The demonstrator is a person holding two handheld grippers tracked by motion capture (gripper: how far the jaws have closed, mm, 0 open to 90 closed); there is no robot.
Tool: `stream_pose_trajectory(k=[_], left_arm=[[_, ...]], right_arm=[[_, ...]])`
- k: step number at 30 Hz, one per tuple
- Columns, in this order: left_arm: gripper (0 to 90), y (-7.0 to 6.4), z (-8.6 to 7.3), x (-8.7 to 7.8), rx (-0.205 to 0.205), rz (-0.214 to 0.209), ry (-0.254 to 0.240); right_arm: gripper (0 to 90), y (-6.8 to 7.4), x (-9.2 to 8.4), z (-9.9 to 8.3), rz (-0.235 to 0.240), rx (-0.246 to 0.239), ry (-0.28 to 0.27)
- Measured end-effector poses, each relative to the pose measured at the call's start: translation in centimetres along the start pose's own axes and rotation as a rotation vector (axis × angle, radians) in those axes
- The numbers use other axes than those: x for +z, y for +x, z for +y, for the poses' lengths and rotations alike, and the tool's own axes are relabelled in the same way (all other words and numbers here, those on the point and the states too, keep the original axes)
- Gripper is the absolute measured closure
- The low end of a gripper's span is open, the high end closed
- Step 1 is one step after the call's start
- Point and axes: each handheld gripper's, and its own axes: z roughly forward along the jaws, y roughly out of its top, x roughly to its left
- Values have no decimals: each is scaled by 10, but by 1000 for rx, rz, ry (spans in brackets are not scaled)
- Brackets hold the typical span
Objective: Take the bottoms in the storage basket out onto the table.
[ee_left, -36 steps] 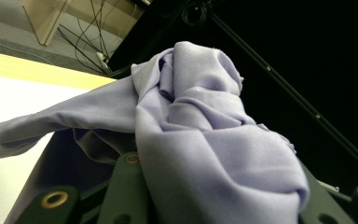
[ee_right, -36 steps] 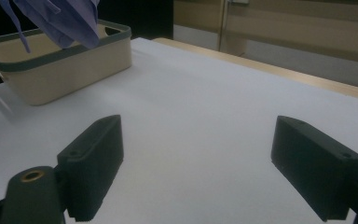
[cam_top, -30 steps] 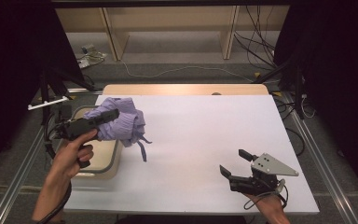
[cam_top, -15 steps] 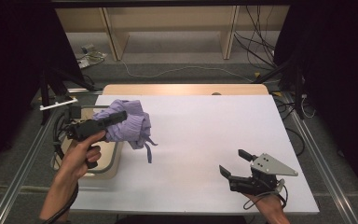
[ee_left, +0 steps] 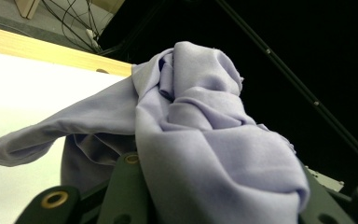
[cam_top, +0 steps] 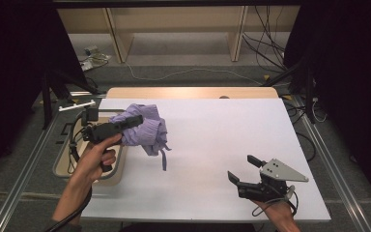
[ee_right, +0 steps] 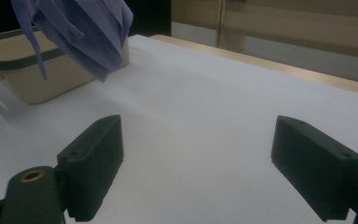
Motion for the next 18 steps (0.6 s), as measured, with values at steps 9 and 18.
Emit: stream_pose_trajectory(k=[9,18], left_arm=[[651,-2,0,24,3,9,31],[651,-2,-2,41,14,32,52]], right_arm=[[177,0,0,0,-2,3,-1],[177,-1,0,0,-1,4,-2]])
